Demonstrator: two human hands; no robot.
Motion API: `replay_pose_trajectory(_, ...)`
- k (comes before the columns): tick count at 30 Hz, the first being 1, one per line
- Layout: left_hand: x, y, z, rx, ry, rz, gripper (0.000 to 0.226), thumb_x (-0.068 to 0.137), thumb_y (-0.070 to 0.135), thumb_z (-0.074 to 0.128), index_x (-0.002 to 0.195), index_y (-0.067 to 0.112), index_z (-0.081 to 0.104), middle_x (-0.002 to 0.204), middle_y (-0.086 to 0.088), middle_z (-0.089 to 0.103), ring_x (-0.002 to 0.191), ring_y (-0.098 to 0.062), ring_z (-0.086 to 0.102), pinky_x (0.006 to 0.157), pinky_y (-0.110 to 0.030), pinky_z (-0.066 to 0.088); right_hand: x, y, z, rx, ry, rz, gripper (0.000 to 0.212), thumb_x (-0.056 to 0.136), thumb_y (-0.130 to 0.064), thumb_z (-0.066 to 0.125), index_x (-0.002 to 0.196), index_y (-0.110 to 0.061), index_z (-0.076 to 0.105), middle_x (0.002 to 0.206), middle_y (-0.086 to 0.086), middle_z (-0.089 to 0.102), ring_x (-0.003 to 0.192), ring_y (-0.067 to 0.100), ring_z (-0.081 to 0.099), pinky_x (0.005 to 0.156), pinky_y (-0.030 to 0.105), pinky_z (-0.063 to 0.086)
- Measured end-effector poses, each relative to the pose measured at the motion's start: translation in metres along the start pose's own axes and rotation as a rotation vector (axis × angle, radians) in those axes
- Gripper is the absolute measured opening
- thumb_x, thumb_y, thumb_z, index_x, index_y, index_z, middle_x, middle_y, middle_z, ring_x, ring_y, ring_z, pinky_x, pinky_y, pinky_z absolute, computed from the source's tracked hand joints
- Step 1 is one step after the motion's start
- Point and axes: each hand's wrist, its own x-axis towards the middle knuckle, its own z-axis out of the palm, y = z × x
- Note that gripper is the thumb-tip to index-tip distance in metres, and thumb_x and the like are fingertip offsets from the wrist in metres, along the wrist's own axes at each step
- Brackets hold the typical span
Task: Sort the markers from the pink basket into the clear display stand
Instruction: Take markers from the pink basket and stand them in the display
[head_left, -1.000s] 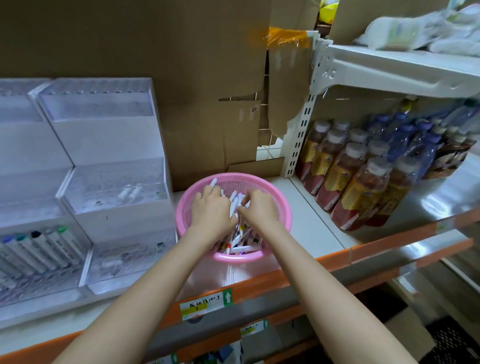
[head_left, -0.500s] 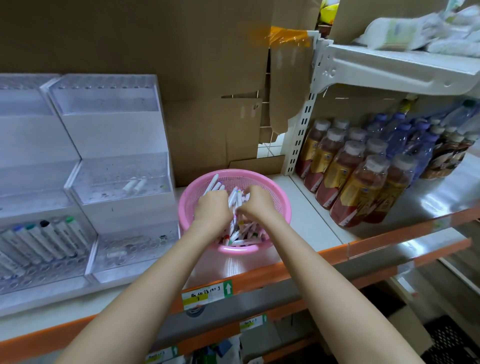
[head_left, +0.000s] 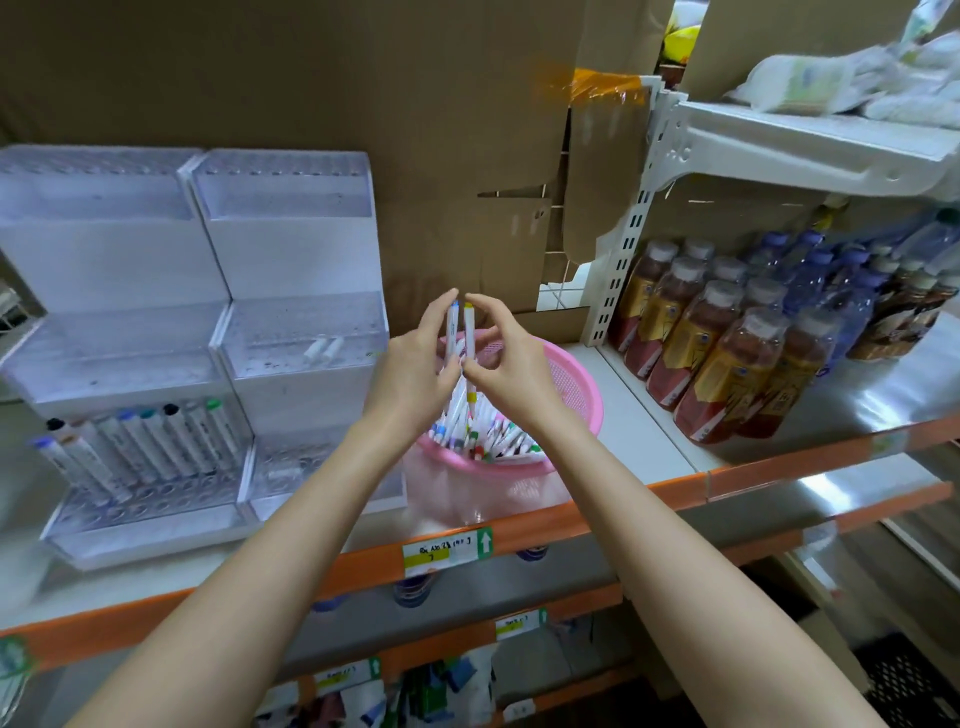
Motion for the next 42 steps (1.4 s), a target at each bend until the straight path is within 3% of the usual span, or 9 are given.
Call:
replay_pose_trajectory(7, -0.027, -0.013, -0.063, -0.009, 0.087, -0.024, 0.055, 0.084, 0.014, 0.063, 0.133, 0.03, 0.043, 0.081, 0.002, 0.065, 0.062, -0.015, 0.062, 0.069, -0.029, 0.051, -0.006, -0.045, 0.036, 0.069, 0.012, -0.104, 0.065, 0.074, -0.001, 0.064, 0.133, -0.025, 0.049, 0.08, 0.005, 0.064, 0.067, 0.016, 0.062, 0.068, 0.027, 0.054)
replay_pose_trajectory(12, -0.049, -0.045, -0.115, 0.016, 0.176, -0.111, 0.055, 0.083, 0.01, 0.063, 0.13, 0.028, 0.042, 0.076, 0.004, 0.06, 0.065, -0.02, 0.064, 0.068, -0.037, 0.054, -0.009, -0.074, 0.084, 0.086, -0.033, -0.166, 0.064, 0.076, -0.003, 0.065, 0.132, -0.026, 0.048, 0.078, -0.006, 0.059, 0.058, 0.01, 0.06, 0.067, 0.031, 0.055)
replay_pose_trajectory(20, -0.088, -0.108, -0.182, 0.007, 0.28, -0.192, 0.052, 0.079, 0.001, 0.065, 0.125, 0.021, 0.048, 0.078, -0.001, 0.06, 0.066, -0.019, 0.065, 0.067, -0.039, 0.056, -0.024, -0.119, 0.168, 0.128, -0.146, -0.238, 0.063, 0.079, 0.0, 0.069, 0.135, -0.02, 0.046, 0.082, 0.002, 0.058, 0.06, 0.018, 0.062, 0.063, 0.03, 0.051)
replay_pose_trajectory(23, -0.096, -0.126, -0.198, -0.027, 0.303, -0.205, 0.048, 0.078, -0.004, 0.066, 0.12, 0.016, 0.052, 0.082, -0.007, 0.064, 0.068, -0.017, 0.066, 0.068, -0.031, 0.056, -0.03, -0.133, 0.194, 0.11, -0.174, -0.255, 0.062, 0.08, 0.0, 0.07, 0.133, -0.02, 0.044, 0.082, 0.003, 0.057, 0.065, 0.02, 0.062, 0.064, 0.034, 0.052)
replay_pose_trajectory(27, -0.101, -0.143, -0.216, -0.089, 0.315, -0.21, 0.042, 0.079, -0.006, 0.067, 0.116, 0.01, 0.054, 0.082, -0.01, 0.063, 0.066, -0.005, 0.062, 0.059, -0.006, 0.046, -0.031, -0.144, 0.221, 0.092, -0.195, -0.237, 0.061, 0.082, 0.0, 0.068, 0.132, -0.025, 0.043, 0.082, 0.001, 0.055, 0.07, 0.021, 0.061, 0.069, 0.041, 0.055)
replay_pose_trajectory(32, -0.102, -0.158, -0.223, -0.138, 0.265, -0.175, 0.039, 0.08, -0.003, 0.068, 0.114, 0.012, 0.055, 0.081, -0.01, 0.065, 0.069, -0.011, 0.065, 0.066, -0.015, 0.05, -0.029, -0.144, 0.242, 0.061, -0.167, -0.189, 0.057, 0.082, 0.001, 0.067, 0.128, -0.027, 0.047, 0.075, -0.006, 0.052, 0.066, 0.012, 0.057, 0.066, 0.031, 0.053)
replay_pose_trajectory(36, -0.102, -0.172, -0.222, -0.13, 0.229, -0.14, 0.038, 0.081, 0.001, 0.07, 0.113, 0.014, 0.055, 0.079, -0.006, 0.066, 0.071, -0.009, 0.064, 0.069, -0.009, 0.047, -0.031, -0.14, 0.254, -0.008, -0.114, -0.183, 0.059, 0.082, -0.002, 0.067, 0.122, -0.038, 0.041, 0.074, -0.002, 0.058, 0.067, 0.016, 0.061, 0.066, 0.041, 0.055)
replay_pose_trajectory(42, -0.103, -0.185, -0.222, -0.115, 0.191, -0.112, 0.036, 0.082, 0.007, 0.072, 0.112, 0.016, 0.056, 0.08, 0.0, 0.067, 0.074, -0.008, 0.063, 0.07, -0.004, 0.046, -0.033, -0.138, 0.259, -0.038, -0.082, -0.177, 0.053, 0.084, -0.004, 0.067, 0.127, -0.026, 0.046, 0.073, -0.005, 0.056, 0.067, 0.015, 0.059, 0.067, 0.044, 0.055)
